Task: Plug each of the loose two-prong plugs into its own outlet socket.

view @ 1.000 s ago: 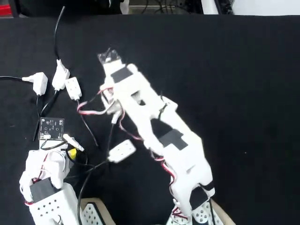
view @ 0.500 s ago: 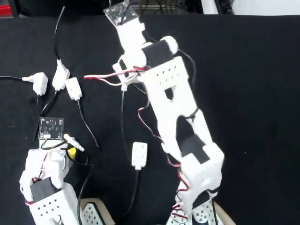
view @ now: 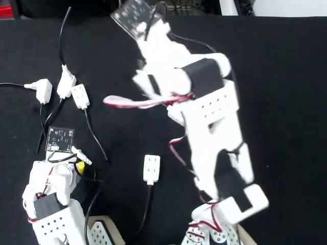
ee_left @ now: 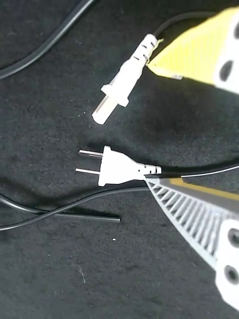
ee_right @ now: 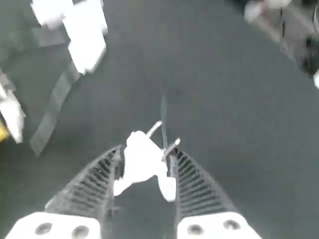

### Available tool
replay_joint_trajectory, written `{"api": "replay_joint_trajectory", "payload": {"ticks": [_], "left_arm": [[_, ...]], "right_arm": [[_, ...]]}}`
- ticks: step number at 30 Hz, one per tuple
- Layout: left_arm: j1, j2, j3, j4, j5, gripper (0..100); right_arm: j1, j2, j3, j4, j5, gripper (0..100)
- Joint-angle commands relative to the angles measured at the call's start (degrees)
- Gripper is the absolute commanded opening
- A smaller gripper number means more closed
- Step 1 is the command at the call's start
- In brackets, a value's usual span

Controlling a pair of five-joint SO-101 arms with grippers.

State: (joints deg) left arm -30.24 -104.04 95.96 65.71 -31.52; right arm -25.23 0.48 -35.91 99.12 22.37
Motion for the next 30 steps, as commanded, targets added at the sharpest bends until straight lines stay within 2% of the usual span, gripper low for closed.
{"api": "replay_joint_trajectory", "payload": {"ticks": [1,4,6,8,10,17,22,23,26,30], "left_arm": [[0.84,-0.26,0.22,-1.14,-0.62,31],[0.92,-0.26,0.22,-1.49,-0.44,31],[1.98,-0.26,-0.40,-1.23,-0.44,31],[5.32,-0.26,-2.24,0.44,-0.44,31],[10.95,-0.26,-5.14,3.78,-0.18,31],[36.00,0.44,-15.16,5.54,15.74,31],[44.62,8.44,-15.96,-2.81,22.24,32],[46.02,12.13,-16.48,-4.31,23.38,32],[50.42,25.76,-21.14,-7.56,25.85,32],[56.66,44.48,-31.78,-9.58,32.53,32]], "right_arm": [[8.18,-6.46,13.49,2.11,15.82,1.5],[14.68,-10.24,24.57,2.02,30.68,1.5],[17.67,-12.00,31.52,1.76,37.89,1.5],[19.16,-12.35,37.41,1.05,42.55,1.5],[19.87,-12.09,42.77,-2.81,44.04,1.5],[23.38,-11.74,59.47,-17.14,44.04,1.5],[29.98,-11.74,65.80,-24.09,43.78,1.5],[31.65,-11.74,66.15,-24.53,42.55,1.5],[35.69,-11.74,66.07,-25.05,32.18,1.5],[37.63,-11.30,66.59,-25.93,20.04,1.5]]}}
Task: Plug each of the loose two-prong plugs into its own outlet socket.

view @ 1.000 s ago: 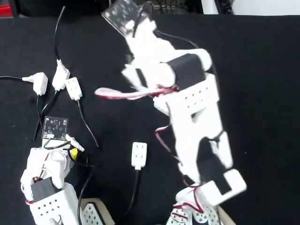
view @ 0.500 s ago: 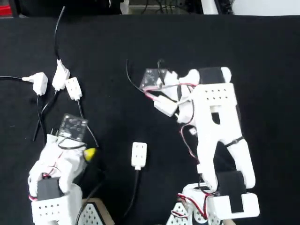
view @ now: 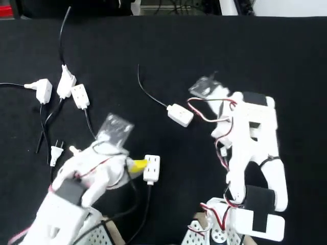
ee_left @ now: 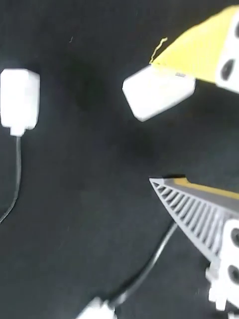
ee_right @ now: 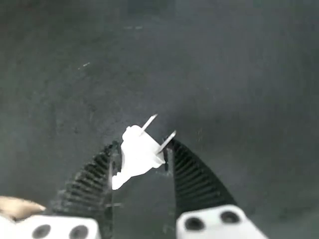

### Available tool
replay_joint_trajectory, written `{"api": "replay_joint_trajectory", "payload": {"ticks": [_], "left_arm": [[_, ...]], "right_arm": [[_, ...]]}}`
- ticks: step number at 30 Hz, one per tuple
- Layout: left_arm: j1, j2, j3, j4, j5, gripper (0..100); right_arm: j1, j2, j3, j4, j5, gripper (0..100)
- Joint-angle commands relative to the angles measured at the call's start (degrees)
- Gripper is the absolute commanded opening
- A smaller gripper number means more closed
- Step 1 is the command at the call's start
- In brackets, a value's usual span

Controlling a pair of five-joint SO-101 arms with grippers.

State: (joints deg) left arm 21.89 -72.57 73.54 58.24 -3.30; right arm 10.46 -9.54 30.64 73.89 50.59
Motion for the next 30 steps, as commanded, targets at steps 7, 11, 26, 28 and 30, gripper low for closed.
{"api": "replay_joint_trajectory", "payload": {"ticks": [7,11,26,28,30], "left_arm": [[14.46,37.54,-20.09,-2.29,11.16,32],[15.43,47.91,-22.29,-5.63,14.15,32],[13.85,56.62,-22.73,-13.89,8.79,7],[13.85,53.98,-23.43,-10.99,2.99,3],[13.67,50.46,-24.75,-6.15,-1.67,4]], "right_arm": [[2.46,-1.27,5.41,-4.57,-13.27,1.5],[3.25,-1.27,6.29,-5.63,-13.19,1.5],[3.25,-1.36,6.11,-5.71,-13.27,1.5],[3.16,-1.45,6.11,-5.71,-13.27,1.5],[3.16,-1.63,6.11,-5.71,-13.27,1.5]]}}
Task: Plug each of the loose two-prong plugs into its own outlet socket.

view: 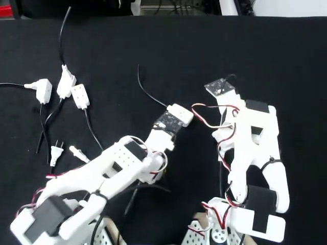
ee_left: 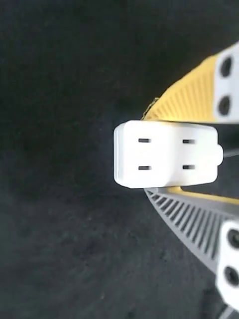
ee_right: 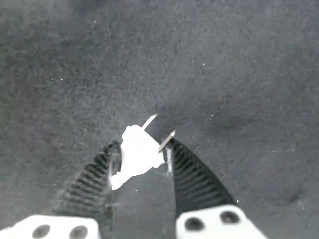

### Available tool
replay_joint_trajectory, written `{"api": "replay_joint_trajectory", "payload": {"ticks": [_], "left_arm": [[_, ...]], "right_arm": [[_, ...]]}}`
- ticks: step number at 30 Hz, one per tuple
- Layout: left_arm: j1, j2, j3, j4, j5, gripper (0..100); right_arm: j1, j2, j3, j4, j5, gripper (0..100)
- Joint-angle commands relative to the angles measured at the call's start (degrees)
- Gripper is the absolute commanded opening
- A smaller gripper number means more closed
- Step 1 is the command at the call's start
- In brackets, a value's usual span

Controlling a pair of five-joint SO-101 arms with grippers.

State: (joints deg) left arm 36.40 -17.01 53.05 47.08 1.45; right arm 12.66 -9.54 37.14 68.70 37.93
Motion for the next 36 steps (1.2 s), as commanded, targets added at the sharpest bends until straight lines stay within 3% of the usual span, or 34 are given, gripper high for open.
{"api": "replay_joint_trajectory", "payload": {"ticks": [1,5,9,13,17,21,27,32,36], "left_arm": [[-1.54,-7.12,-5.32,7.65,-9.23,4],[-9.98,-12.66,-10.59,13.36,-25.76,3],[-20.26,-10.90,-15.34,7.91,-44.57,3],[-21.67,-3.78,-15.34,6.51,-54.59,3],[-22.02,4.40,-15.78,5.27,-52.84,3],[-22.29,12.31,-15.96,-1.05,-45.10,5],[-24.04,14.07,-17.10,-1.93,-38.51,35],[-27.74,8.62,-17.80,0.97,-36.22,33],[-28.79,-0.53,-17.80,9.32,-36.22,33]], "right_arm": [[0.97,-1.63,-0.40,-0.53,-0.62,1.5],[0.35,-1.71,-0.48,-0.44,-0.62,1.5],[-1.67,-1.36,-0.57,-0.35,-0.70,1.5],[-4.48,-1.71,-0.48,-0.35,-0.70,1.5],[-7.74,-1.71,-0.48,-1.49,0.97,1.5],[-11.69,-1.71,-0.40,-2.02,5.45,1.5],[-20.13,-1.71,-0.48,-2.46,15.82,1.6],[-25.76,-1.63,0.31,-1.49,21.80,2.7],[-29.98,-1.71,2.42,-0.09,22.24,15.7]]}}
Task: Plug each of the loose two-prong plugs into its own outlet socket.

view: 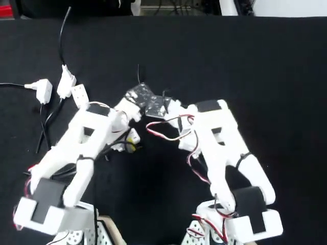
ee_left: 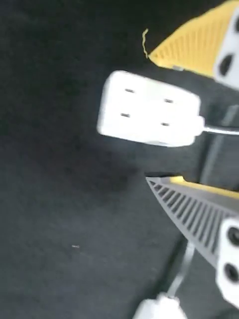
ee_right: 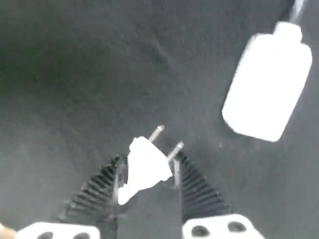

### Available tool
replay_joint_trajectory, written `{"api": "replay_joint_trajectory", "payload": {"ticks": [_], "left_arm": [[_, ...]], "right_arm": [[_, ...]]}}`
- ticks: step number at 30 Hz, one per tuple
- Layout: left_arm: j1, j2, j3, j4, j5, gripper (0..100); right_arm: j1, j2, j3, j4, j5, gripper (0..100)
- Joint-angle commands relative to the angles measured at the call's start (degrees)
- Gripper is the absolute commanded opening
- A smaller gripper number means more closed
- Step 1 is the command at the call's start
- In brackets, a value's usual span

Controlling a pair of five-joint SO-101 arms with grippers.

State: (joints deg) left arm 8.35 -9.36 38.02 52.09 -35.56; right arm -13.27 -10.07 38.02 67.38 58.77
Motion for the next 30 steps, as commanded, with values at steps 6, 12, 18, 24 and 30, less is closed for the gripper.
{"api": "replay_joint_trajectory", "payload": {"ticks": [6,12,18,24,30], "left_arm": [[-3.91,-23.30,3.38,9.58,0.97,33],[-8.75,-32.35,15.87,4.92,1.14,33],[-9.19,-35.87,25.45,-0.09,1.23,33],[-13.32,-37.71,25.98,-0.26,8.00,33],[-19.12,-37.80,25.80,-0.26,18.20,33]], "right_arm": [[-5.27,-1.36,0.13,5.54,1.05,28.6],[-3.08,-7.87,-3.38,13.54,-8.44,28.6],[-2.29,-9.63,4.18,3.60,-22.42,28.6],[-2.11,-9.71,7.34,-5.63,-36.84,28.6],[2.29,-9.71,3.03,-4.66,-47.30,28.6]]}}
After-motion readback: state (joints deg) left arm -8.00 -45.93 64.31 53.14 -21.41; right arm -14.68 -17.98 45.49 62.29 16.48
